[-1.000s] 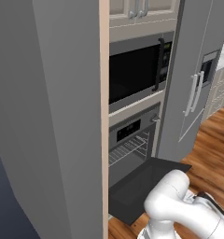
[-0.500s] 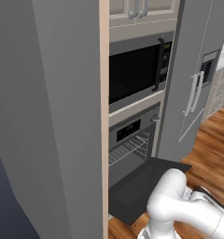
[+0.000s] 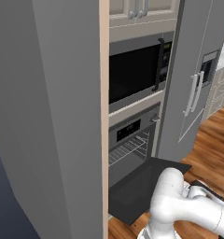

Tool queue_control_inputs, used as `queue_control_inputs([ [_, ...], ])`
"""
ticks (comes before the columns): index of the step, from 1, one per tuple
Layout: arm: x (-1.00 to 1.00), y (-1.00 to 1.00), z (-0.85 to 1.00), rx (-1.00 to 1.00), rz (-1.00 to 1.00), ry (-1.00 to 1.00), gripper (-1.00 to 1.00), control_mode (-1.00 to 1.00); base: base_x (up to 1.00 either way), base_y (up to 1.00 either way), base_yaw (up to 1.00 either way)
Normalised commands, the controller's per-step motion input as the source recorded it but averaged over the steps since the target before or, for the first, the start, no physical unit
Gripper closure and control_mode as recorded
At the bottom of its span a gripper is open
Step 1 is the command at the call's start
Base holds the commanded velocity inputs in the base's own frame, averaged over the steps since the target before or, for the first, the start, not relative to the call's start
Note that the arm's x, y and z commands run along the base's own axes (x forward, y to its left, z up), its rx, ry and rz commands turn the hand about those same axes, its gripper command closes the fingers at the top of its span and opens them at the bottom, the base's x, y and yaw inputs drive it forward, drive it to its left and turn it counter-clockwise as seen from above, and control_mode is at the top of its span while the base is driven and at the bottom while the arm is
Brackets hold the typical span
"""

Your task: Take the baked cake out of the oven and place it on the plate for cooling. Then close the oven door.

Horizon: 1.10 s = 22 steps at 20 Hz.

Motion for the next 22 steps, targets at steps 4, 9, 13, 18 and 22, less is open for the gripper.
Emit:
queue_control_inputs([
  [4, 0.08, 0.09, -0.52, 0.34, 0.25, -0.32, -1.00, -1.00, 0.00, 0.00, 0.00],
  [9, 0.17, 0.45, -0.10, 0.35, 0.24, -0.29, -1.00, -1.00, 0.00, 0.00, 0.00],
  [13, 0.40, 0.84, 0.00, 0.26, 0.13, -0.29, -1.00, -1.00, 0.00, 0.00, 0.00],
  [18, 0.36, 0.95, 0.00, 0.16, 0.02, -0.36, -1.00, -1.00, 0.00, 0.00, 0.00],
  [22, 0.36, 0.88, 0.00, 0.09, -0.01, -0.36, -1.00, -1.00, 0.00, 0.00, 0.00],
])
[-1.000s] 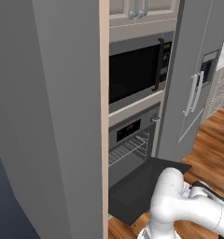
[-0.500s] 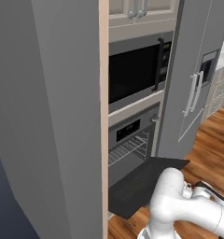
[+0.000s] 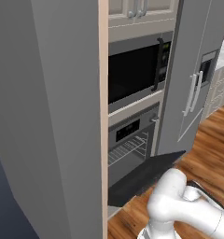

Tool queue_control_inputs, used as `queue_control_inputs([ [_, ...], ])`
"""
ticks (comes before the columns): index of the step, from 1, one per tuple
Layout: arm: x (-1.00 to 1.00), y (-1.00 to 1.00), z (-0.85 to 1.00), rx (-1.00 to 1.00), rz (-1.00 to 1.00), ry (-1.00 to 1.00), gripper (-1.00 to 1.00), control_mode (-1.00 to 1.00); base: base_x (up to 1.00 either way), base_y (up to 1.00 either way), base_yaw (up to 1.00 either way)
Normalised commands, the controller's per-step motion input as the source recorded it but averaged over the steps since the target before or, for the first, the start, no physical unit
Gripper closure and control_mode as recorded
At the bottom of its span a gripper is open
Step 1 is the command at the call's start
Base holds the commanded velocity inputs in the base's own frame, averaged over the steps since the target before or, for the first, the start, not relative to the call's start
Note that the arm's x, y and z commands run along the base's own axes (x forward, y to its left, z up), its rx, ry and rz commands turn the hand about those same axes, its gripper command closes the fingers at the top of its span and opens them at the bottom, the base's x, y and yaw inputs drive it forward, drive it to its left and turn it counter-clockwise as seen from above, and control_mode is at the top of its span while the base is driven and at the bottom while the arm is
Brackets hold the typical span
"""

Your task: Take the baked cake out of the oven and place it on the plate for cooling. Then close the oven door.

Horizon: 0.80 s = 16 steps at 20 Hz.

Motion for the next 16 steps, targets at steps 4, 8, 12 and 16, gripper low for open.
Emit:
queue_control_inputs([
  [4, 0.61, 0.90, 0.00, 0.02, -0.03, -0.31, -1.00, -1.00, 0.00, 0.00, 0.00],
  [8, 0.68, 0.90, 0.03, 0.02, -0.04, -0.28, -1.00, -1.00, 0.00, 0.00, 0.00],
  [12, 0.72, 0.88, 0.08, 0.01, -0.03, -0.23, -1.00, -1.00, 0.00, 0.00, 0.00],
  [16, 0.80, 0.86, 0.03, 0.01, -0.02, -0.18, -1.00, -1.00, 0.00, 0.00, 0.00],
])
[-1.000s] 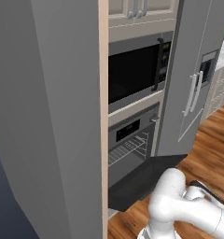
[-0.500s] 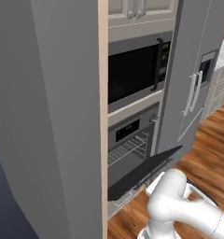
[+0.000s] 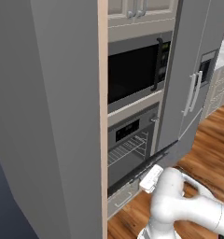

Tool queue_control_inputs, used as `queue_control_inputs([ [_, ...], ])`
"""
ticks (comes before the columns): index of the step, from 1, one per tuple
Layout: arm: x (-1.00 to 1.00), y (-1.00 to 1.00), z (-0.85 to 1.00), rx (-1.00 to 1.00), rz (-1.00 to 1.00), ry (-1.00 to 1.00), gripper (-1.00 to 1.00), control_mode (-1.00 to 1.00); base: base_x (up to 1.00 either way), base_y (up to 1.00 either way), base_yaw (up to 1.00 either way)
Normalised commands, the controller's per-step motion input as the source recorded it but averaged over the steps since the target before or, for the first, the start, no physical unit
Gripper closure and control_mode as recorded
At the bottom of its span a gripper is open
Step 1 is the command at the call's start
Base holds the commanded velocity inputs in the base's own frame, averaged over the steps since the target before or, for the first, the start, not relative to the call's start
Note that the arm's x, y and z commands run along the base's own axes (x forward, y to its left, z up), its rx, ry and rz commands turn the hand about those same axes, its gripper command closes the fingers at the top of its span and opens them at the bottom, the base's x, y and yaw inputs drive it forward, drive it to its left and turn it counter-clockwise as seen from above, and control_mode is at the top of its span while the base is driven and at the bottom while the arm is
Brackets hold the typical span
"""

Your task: Take the baked cake out of the oven and place it on the plate for cooling. Then close the oven door.

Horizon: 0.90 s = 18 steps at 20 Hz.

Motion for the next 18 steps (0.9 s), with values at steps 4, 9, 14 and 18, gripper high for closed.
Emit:
queue_control_inputs([
  [4, 0.87, 0.91, 0.00, 0.00, -0.02, -0.14, -1.00, -1.00, 0.00, 0.00, 0.00],
  [9, 0.89, 0.97, 0.00, 0.00, -0.03, -0.15, -1.00, -1.00, 0.00, 0.00, 0.00],
  [14, 0.63, 0.80, 0.00, 0.00, -0.12, -0.12, -1.00, -1.00, 0.00, 0.00, 0.00],
  [18, 0.33, 0.64, 0.00, 0.00, -0.22, -0.03, -1.00, -1.00, 0.00, 0.00, 0.00],
])
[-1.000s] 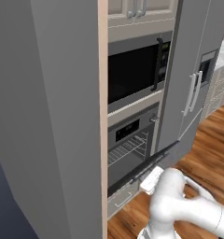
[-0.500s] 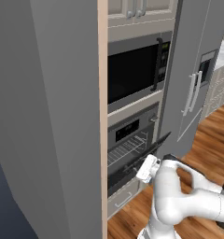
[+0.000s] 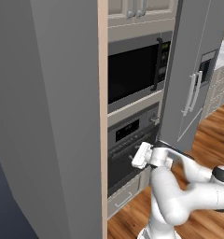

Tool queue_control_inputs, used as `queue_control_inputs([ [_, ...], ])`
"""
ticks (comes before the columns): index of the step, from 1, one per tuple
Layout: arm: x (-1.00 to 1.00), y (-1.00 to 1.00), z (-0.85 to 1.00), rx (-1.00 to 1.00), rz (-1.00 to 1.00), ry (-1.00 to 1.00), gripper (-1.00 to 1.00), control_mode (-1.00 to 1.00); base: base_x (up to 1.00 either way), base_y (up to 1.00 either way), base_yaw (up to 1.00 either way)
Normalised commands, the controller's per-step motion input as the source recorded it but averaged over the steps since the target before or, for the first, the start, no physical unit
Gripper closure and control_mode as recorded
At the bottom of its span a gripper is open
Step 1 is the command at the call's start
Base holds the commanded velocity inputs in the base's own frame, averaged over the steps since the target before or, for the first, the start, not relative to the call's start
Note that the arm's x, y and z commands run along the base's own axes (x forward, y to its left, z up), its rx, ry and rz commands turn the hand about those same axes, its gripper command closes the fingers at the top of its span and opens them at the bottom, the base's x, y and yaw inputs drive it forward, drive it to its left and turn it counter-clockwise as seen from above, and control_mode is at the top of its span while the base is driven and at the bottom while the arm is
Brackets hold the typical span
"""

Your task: Take the baked cake out of the oven and place it on the plate for cooling. Then close the oven door.

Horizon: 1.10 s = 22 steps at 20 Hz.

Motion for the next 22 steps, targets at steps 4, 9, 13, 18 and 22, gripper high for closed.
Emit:
queue_control_inputs([
  [4, 0.23, 0.61, 0.00, 0.00, -0.27, -0.02, -1.00, -1.00, 0.00, 0.00, 0.00],
  [9, 0.21, 0.61, 0.00, 0.00, -0.26, -0.01, -1.00, -1.00, 0.00, 0.00, 0.00],
  [13, 0.27, 0.67, -0.01, 0.00, -0.22, 0.00, -1.00, -1.00, 0.00, 0.00, 0.00],
  [18, 0.20, 0.54, 0.00, 0.00, -0.13, 0.01, -1.00, -1.00, 0.00, 0.00, 0.00],
  [22, 0.00, 0.00, 0.00, 0.00, 0.00, 0.02, -1.00, -1.00, 0.00, 0.00, 0.00],
])
